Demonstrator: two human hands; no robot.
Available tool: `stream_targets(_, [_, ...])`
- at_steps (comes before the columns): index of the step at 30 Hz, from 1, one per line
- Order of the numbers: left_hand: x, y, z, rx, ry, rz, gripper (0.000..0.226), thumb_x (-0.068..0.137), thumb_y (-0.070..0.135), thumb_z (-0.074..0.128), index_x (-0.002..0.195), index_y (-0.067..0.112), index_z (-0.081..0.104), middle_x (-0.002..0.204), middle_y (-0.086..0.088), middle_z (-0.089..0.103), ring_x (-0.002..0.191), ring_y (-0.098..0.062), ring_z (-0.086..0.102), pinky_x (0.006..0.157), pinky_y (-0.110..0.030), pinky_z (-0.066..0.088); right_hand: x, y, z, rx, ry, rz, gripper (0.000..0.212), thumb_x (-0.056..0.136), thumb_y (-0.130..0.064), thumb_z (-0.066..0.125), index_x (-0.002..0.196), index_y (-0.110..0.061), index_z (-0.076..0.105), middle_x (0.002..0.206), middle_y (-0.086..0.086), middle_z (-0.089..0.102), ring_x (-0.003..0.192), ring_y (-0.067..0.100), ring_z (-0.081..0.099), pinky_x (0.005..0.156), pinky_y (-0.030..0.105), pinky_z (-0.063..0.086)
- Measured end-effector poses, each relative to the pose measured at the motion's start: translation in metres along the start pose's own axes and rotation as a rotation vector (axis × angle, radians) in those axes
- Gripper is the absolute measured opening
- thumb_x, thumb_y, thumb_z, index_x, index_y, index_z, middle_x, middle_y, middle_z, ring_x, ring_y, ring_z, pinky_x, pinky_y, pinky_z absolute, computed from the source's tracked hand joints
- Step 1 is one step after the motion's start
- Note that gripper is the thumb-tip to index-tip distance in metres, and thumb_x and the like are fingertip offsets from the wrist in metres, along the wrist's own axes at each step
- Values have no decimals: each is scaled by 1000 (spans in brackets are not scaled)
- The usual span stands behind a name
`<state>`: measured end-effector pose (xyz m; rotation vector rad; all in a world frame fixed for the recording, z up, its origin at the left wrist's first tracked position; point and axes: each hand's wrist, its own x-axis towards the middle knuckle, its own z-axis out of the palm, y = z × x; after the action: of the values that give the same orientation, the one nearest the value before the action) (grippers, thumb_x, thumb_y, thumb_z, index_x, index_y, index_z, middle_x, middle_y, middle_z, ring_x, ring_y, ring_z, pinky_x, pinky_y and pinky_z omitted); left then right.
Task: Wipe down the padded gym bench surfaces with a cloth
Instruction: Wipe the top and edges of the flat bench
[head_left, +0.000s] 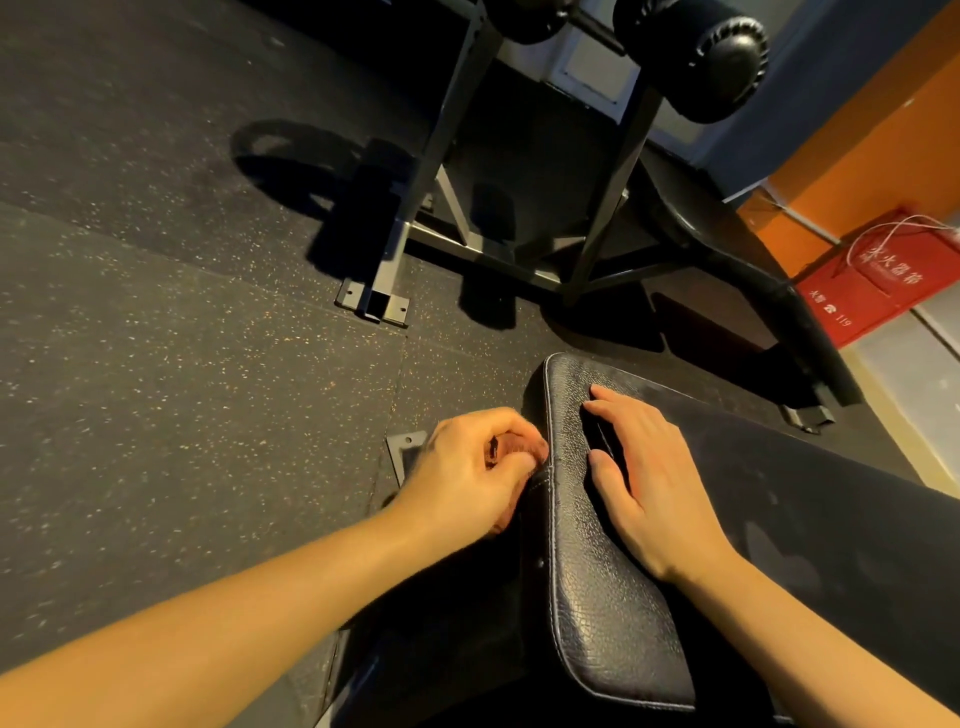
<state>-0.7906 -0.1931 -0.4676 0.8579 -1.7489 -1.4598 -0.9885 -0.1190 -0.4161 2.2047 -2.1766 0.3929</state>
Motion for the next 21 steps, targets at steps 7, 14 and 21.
stream_targets(7, [62,-9,-4,88,108,-66,17,91,11,65,89,26,72,63,1,69,54,-21,68,67,-40,61,2,0,0,-14,-8,-2,48,98,-38,39,142,-22,51,154,-9,44,143,7,36,113,27,26])
stream_targets(14, [1,-18,-5,12,-100,-24,20,93,13,66,91,32,72,70,10,73,62,-7,70,58,-31,52,1,1,1,-15,-7,5,49,98,-38,39,143,-21,50,155,-9,44,144,8,36,113,26,24])
stream_targets(21, [53,-12,-2,40,120,-110,12,93,11,66,96,21,72,69,-4,72,59,-25,71,51,-27,56,1,1,0,-5,-16,15,46,98,-36,41,141,-23,51,154,-10,44,143,6,36,111,27,25])
